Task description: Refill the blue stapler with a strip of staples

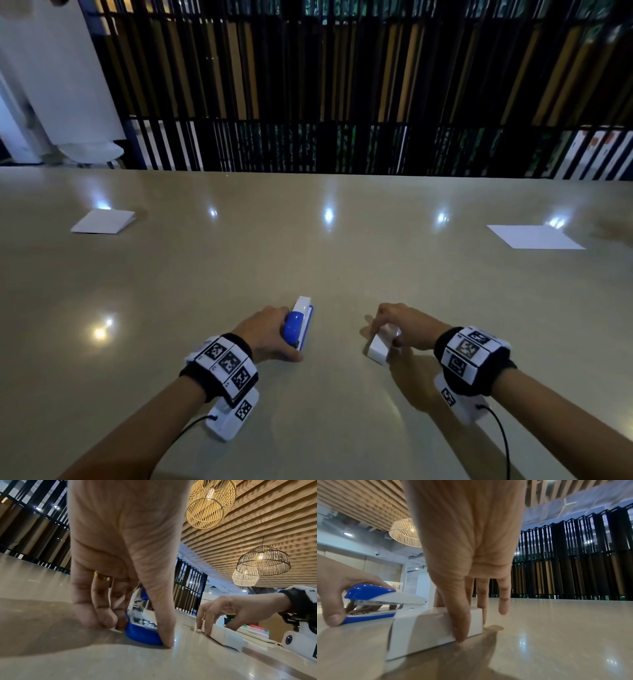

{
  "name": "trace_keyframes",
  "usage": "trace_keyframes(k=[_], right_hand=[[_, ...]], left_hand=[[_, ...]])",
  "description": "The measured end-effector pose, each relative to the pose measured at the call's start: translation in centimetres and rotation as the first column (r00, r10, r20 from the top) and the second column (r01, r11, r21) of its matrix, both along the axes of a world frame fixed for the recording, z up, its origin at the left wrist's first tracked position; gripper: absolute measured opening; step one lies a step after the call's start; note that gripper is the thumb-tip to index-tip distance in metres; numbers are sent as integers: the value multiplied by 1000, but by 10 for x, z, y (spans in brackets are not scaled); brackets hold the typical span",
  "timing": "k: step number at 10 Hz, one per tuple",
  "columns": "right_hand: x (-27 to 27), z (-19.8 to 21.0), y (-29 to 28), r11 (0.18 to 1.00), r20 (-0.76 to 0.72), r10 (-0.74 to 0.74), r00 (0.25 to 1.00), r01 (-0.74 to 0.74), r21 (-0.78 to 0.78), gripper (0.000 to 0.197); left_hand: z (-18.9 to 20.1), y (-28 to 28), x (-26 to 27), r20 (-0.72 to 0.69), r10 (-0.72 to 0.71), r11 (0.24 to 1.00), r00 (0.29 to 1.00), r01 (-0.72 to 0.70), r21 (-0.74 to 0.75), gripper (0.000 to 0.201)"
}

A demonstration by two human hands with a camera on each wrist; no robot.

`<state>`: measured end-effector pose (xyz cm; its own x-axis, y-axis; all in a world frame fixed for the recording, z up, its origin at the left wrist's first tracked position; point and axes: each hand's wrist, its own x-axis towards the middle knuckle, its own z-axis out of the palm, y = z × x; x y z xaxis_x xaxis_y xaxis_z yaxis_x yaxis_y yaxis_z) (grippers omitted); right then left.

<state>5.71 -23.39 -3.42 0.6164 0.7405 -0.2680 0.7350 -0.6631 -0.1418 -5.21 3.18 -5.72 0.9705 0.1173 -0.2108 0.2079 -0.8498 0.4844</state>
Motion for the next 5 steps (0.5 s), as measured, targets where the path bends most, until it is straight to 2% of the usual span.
trace_keyframes(k=[2,3,4,5], right_hand=[[2,1,0,1000,-44,-13,999,13,-3,43],[4,10,1,1000,-98,-4,995,2,-29,45],[14,28,5,999,-121,30,992,-34,-28,45],[25,55,11,999,-85,34,996,-30,45,43]], left_hand=[[4,0,0,-45,-15,1000,999,14,-26,52],[13,0,2,-133,-42,998,990,35,-50,46],[38,2,11,-244,-93,996,965,92,-14,41],[64,9,26,-265,-110,988,958,133,73,73]])
